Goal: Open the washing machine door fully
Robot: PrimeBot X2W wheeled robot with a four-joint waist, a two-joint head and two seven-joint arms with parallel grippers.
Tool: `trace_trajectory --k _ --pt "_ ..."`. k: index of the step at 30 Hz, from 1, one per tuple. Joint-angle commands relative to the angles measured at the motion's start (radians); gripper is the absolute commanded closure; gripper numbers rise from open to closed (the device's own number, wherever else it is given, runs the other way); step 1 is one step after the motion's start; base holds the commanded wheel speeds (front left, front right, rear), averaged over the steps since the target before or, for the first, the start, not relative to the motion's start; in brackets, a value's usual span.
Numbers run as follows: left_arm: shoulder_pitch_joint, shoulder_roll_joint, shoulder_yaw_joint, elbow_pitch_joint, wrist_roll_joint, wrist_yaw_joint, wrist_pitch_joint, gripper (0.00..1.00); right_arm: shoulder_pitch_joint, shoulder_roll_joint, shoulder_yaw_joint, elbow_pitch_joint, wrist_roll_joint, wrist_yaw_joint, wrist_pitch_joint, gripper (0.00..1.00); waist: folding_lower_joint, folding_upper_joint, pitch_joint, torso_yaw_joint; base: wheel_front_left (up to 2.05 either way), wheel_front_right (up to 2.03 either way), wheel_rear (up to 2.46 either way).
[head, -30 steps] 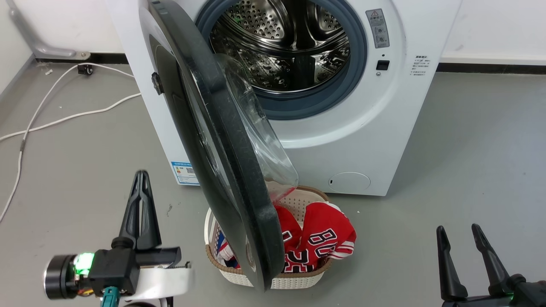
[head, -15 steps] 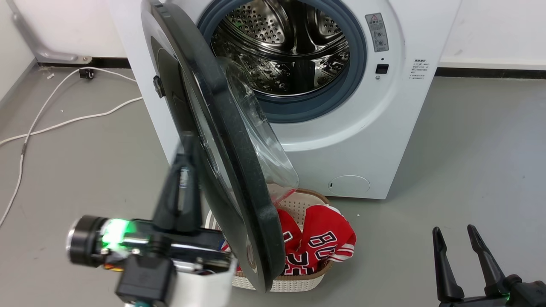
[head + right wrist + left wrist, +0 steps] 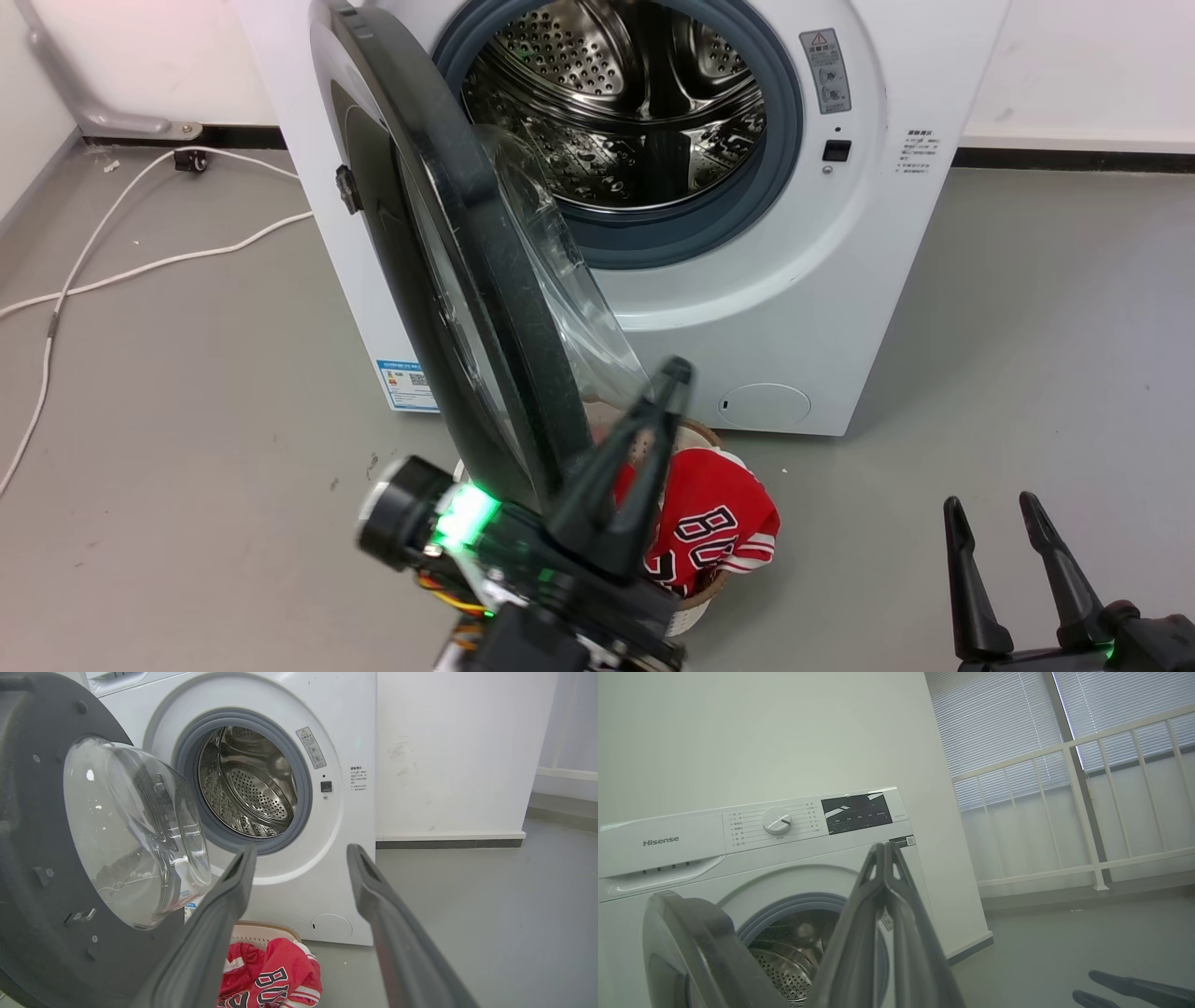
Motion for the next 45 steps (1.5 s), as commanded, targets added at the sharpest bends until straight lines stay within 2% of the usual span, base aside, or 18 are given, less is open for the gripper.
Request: trace_trajectory --k 1,13,24,37,45 --pt "-0.01 -0.003 -0.007 0.006 -0.004 -0.006 -0.002 1.0 -0.008 0.004 0.001 0.001 0.006 0.0 -0.002 0.0 0.0 -0.0001 0.001 -0.001 0.0 0.0 0.0" --pt "-0.021 -0.01 -0.164 0.061 -0.024 -0.037 -0.002 1.0 -0.013 0.004 0.005 0.002 0.013 0.0 -0.002 0.0 0.0 -0.0001 0.011 -0.001 0.0 0.0 0.0" --pt "0.013 -0.005 -0.242 0.134 -0.05 -0.05 -0.002 1.0 -0.024 0.004 0.003 0.004 0.011 0.0 -0.002 0.0 0.0 -0.0001 0.025 0.003 0.0 0.0 0.0" --pt "0.044 0.031 -0.209 0.24 -0.079 -0.03 -0.002 1.0 -0.048 0.004 0.006 0.009 0.001 0.0 -0.002 0.0 0.0 -0.0001 0.06 0.0 0.0 0.0 0.0" --pt "0.046 0.035 -0.147 0.293 -0.11 -0.019 -0.002 1.0 -0.061 0.004 0.004 0.011 -0.003 0.0 -0.002 0.0 0.0 -0.0001 0.078 0.001 0.0 0.0 0.0"
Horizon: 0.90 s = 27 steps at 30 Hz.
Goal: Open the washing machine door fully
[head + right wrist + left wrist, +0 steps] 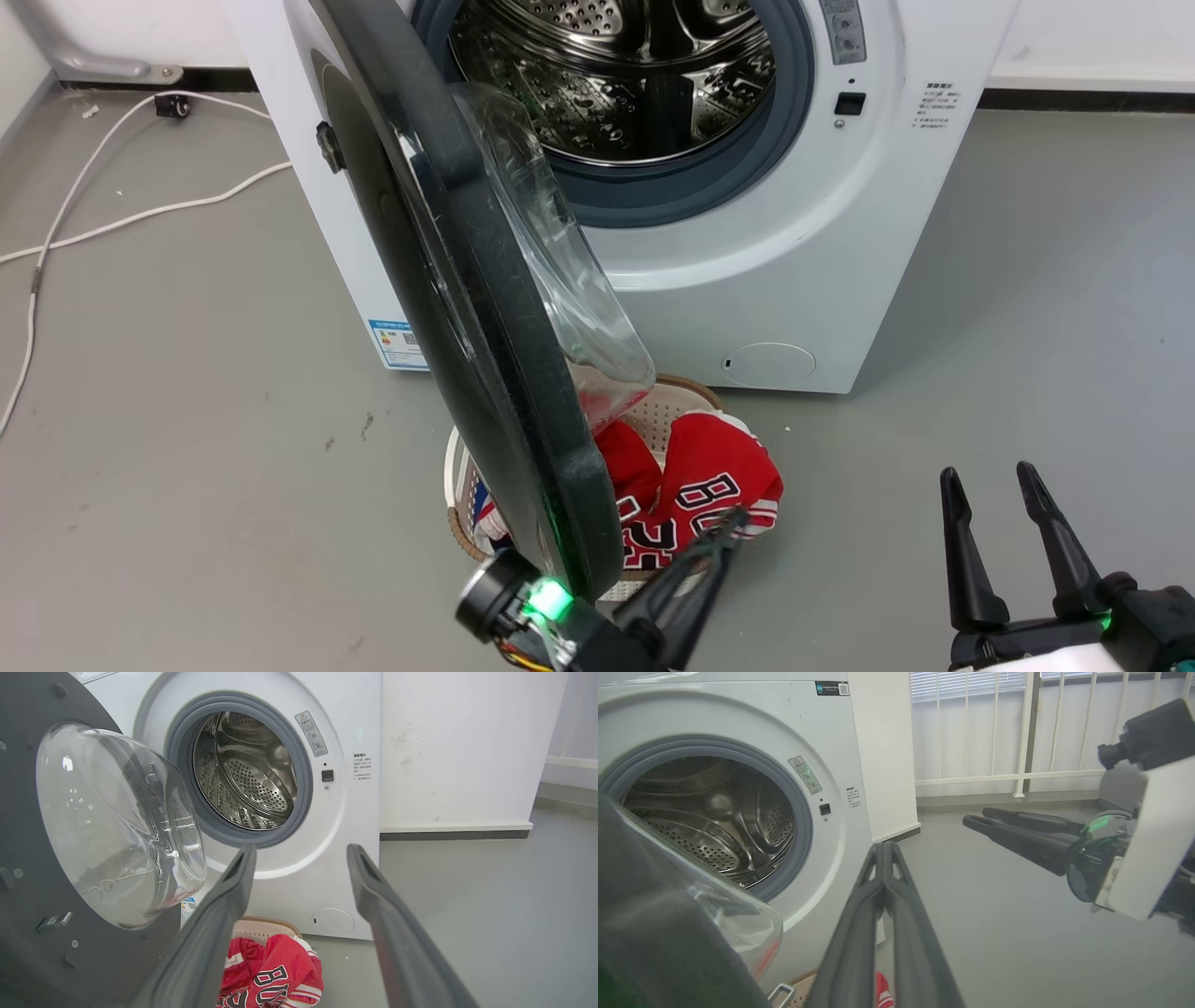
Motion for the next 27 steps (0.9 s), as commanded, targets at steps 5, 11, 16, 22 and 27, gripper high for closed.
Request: trace_trajectory --k 5,11,16,22,27 --pt "-0.005 0.003 0.066 0.059 -0.024 0.008 -0.003 1.0 -0.017 0.004 0.008 0.003 0.001 0.0 -0.002 0.0 0.0 0.0 0.011 -0.001 0.0 0.0 0.0" --pt "-0.005 0.004 0.118 0.088 -0.037 0.01 -0.003 1.0 -0.023 0.004 0.008 0.004 0.004 0.0 -0.002 0.0 0.0 0.0 0.019 -0.003 0.0 0.0 0.0" --pt "0.009 0.008 0.178 0.1 -0.042 0.026 -0.001 1.0 -0.026 0.004 0.013 0.005 0.003 0.0 -0.002 0.0 0.0 0.0 0.025 0.005 0.0 0.0 0.0" --pt "0.039 0.007 0.233 0.089 -0.046 0.045 0.001 1.0 -0.021 0.004 0.017 0.009 0.006 0.0 -0.002 0.0 0.0 0.0 0.019 0.035 0.0 0.0 0.0" --pt "0.083 0.005 0.281 0.067 -0.05 0.066 0.001 1.0 -0.014 0.004 0.027 0.012 0.005 0.0 -0.002 0.0 0.0 0.0 0.01 0.06 0.0 0.0 0.0"
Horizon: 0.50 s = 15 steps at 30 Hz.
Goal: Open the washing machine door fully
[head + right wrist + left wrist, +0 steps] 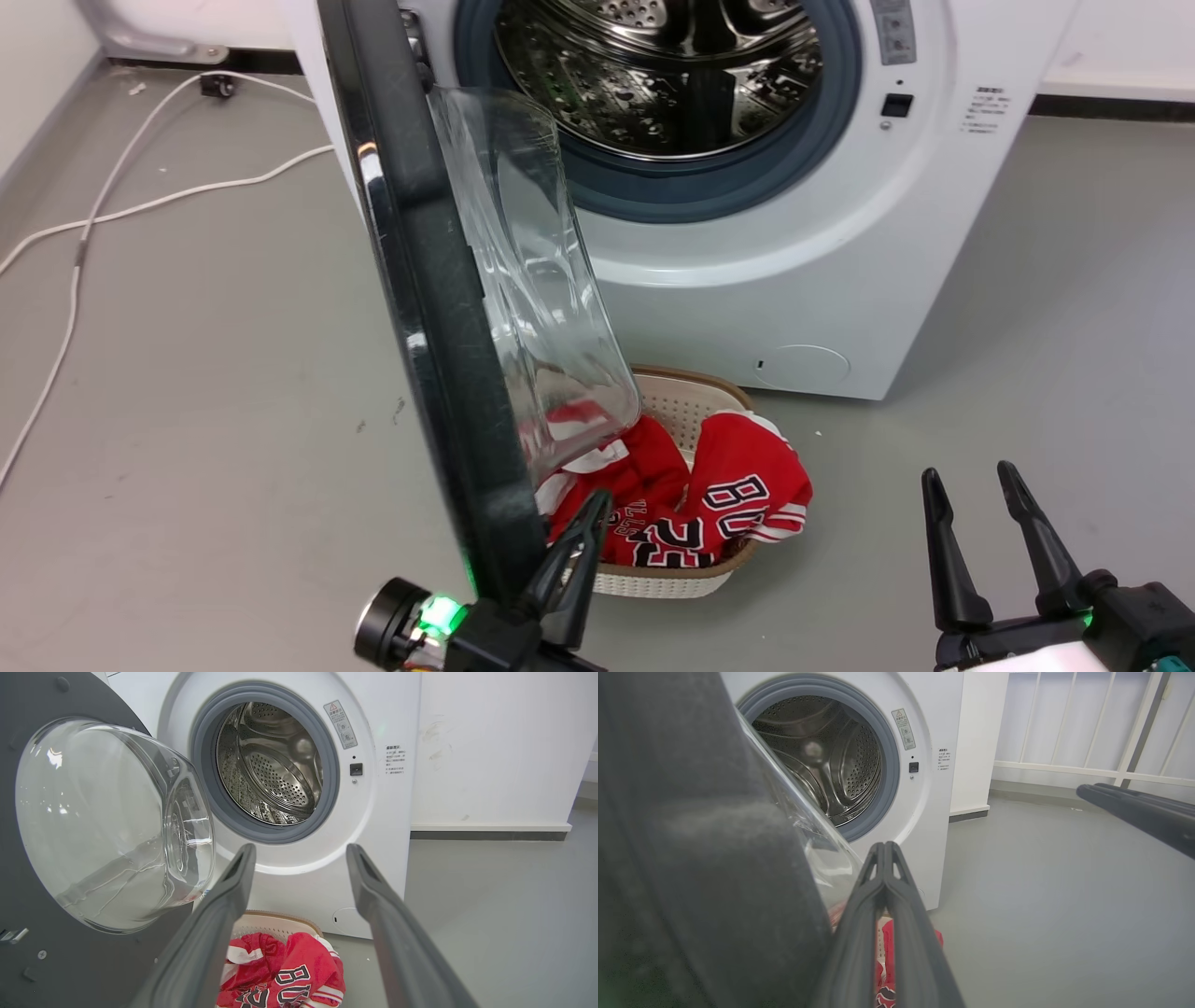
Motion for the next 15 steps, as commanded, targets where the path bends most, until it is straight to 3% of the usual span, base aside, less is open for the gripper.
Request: trace_trajectory --k 1,15 --pt "0.001 0.023 0.06 0.006 -0.009 0.029 0.005 1.0 -0.004 0.003 0.002 0.002 0.003 0.0 -0.002 0.0 0.0 -0.0001 -0.005 0.014 0.0 0.0 0.0" --pt "0.048 0.02 0.153 -0.023 -0.003 0.035 0.005 1.0 0.011 0.003 0.0 0.008 0.003 0.0 -0.002 0.0 0.0 -0.0001 -0.004 0.091 0.0 0.0 0.0"
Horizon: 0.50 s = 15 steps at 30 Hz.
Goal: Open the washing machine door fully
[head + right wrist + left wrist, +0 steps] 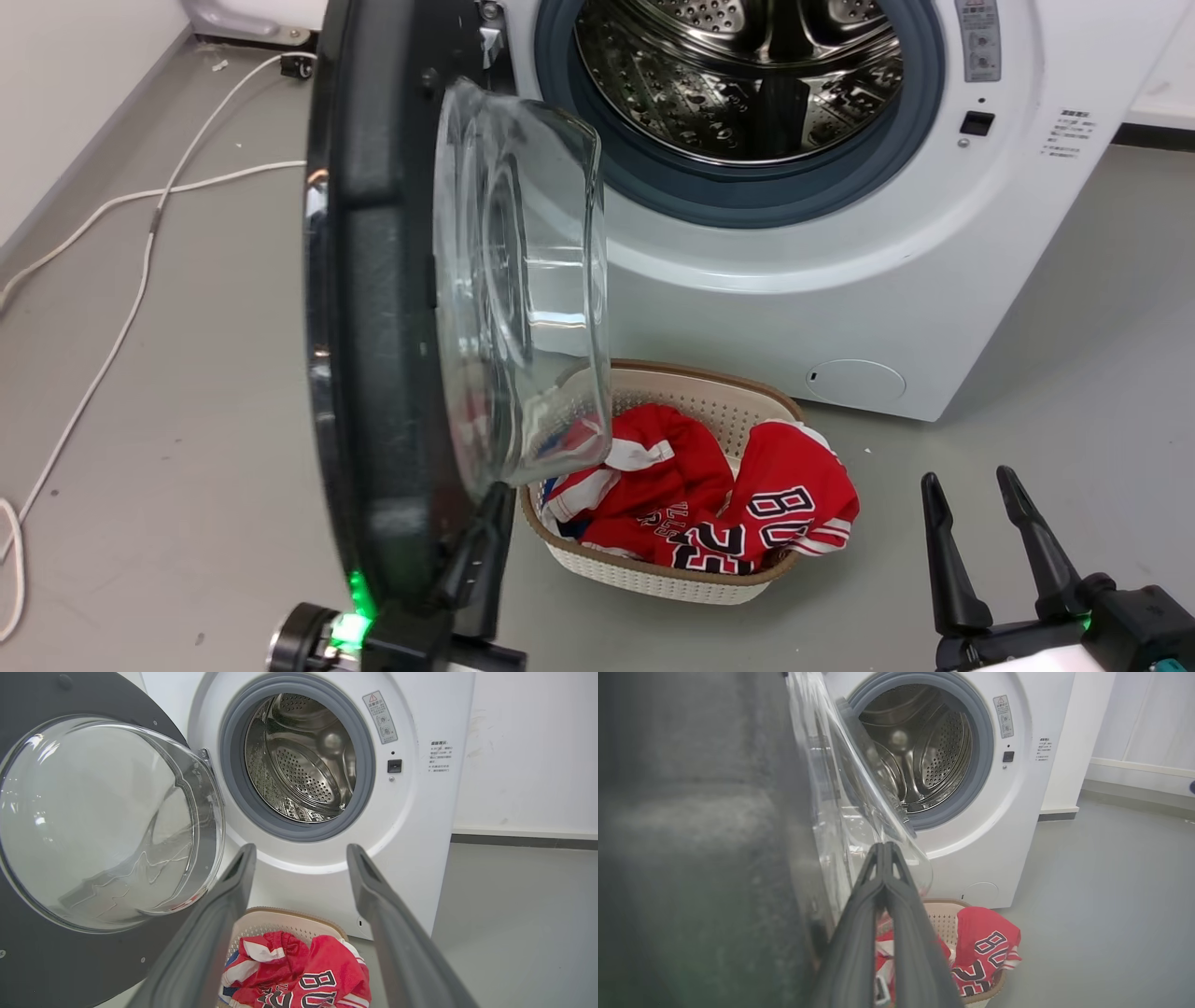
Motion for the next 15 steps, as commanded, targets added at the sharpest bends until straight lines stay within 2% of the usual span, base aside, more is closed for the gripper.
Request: trace_trajectory --k 1,10,15 --pt "-0.01 0.006 0.032 0.002 -0.005 0.009 0.005 1.0 0.006 0.003 -0.003 0.004 0.003 0.0 -0.002 0.0 0.0 0.0 0.001 0.009 0.0 0.0 0.0" --pt "0.052 0.016 0.157 -0.008 -0.021 0.039 0.004 1.0 0.004 0.003 0.005 0.007 -0.004 0.0 -0.002 0.0 0.0 0.0 0.006 0.032 0.0 0.0 0.0" --pt "0.061 0.023 0.228 -0.01 -0.035 0.037 0.004 1.0 0.003 0.003 0.009 0.007 -0.005 0.0 -0.002 0.0 0.0 0.0 0.015 0.037 0.0 0.0 0.0"
